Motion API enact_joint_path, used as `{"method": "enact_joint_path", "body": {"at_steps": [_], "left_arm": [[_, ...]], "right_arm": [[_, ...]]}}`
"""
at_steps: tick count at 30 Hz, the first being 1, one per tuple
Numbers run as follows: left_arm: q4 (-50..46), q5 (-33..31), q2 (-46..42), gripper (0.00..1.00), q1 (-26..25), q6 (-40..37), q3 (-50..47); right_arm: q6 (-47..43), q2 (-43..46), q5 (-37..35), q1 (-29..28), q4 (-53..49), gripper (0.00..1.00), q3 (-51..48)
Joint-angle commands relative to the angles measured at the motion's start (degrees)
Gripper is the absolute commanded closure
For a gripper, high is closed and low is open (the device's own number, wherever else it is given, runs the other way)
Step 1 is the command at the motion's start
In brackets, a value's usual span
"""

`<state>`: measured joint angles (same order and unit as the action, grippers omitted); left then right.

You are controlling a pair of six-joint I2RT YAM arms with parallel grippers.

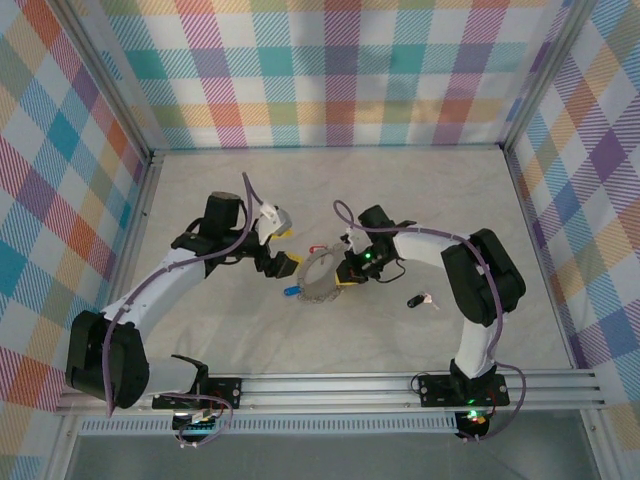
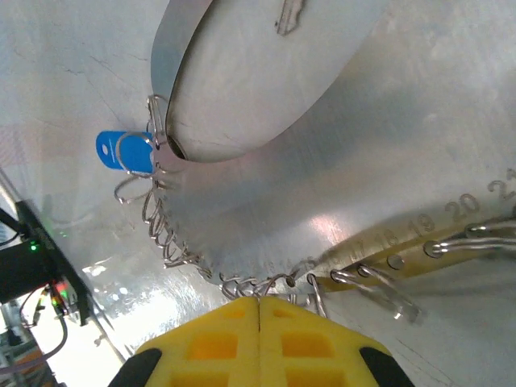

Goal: Put the keys on the keyring

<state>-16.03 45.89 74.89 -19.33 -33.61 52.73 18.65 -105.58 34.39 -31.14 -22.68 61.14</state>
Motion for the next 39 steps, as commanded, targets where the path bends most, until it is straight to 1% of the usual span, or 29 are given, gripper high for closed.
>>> {"method": "enact_joint_path", "body": {"at_steps": [1, 4, 8, 12, 24, 26, 28, 30, 33, 34, 35, 39], "left_arm": [[-2.03, 0.78, 0.2, 0.1, -1.13, -3.93, -1.16], [-1.83, -0.63, 0.02, 0.1, -1.49, -4.01, -2.33], [-1.97, -1.74, 0.55, 0.1, -1.84, -4.1, -3.02], [-1.83, -2.54, 0.82, 0.1, -2.2, -4.14, -3.52], [-2.42, -3.11, 2.52, 0.1, -2.63, -4.1, -3.0], [-2.29, -3.35, 2.36, 0.1, -2.64, -4.06, -3.08], [-1.47, -3.78, 2.29, 0.1, -2.64, -3.05, -3.32], [-0.35, -4.47, 2.2, 0.1, -2.64, -1.77, -3.73], [-0.39, -5.92, 2.37, 0.1, -2.51, 0.52, -3.5], [-0.35, -6.24, 2.48, 0.1, -2.42, 0.94, -3.42], [1.64, -6.38, 2.56, 0.1, -2.29, 1.41, -3.35], [2.33, -7.17, 3.04, 0.1, -1.76, 2.74, -3.19]], "right_arm": [[0.29, 0.17, 3.97, -0.16, 3.8, 0.99, -1.38], [0.05, 0.2, 3.32, -0.15, 4.83, 0.97, -2.42], [-0.87, -0.22, 2.68, -0.08, 4.48, 0.9, -2.52], [-1.55, 0.84, 1.77, -0.14, 4.17, 0.86, -2.97], [-4.73, 6.6, -4.14, -0.45, 2.73, 0.83, -3.96], [-6.04, 8.26, -7.44, -1.5, 1.52, 0.81, -4.17], [-7.51, 9.33, -13.01, -3.69, -0.93, 0.76, -3.46], [-7.06, 10.87, -18.97, -6.08, -0.86, 0.72, -3.94], [-5.66, 12.35, -26.38, -9.14, -1.39, 0.7, -4.13], [-5.28, 12.1, -27.29, -9.86, -1.8, 0.69, -3.82], [-4.93, 11.63, -27.74, -10.56, -2.18, 0.69, -3.52], [-3.79, 9.31, -28.77, -12.66, -2.73, 0.68, -3.14]]}}
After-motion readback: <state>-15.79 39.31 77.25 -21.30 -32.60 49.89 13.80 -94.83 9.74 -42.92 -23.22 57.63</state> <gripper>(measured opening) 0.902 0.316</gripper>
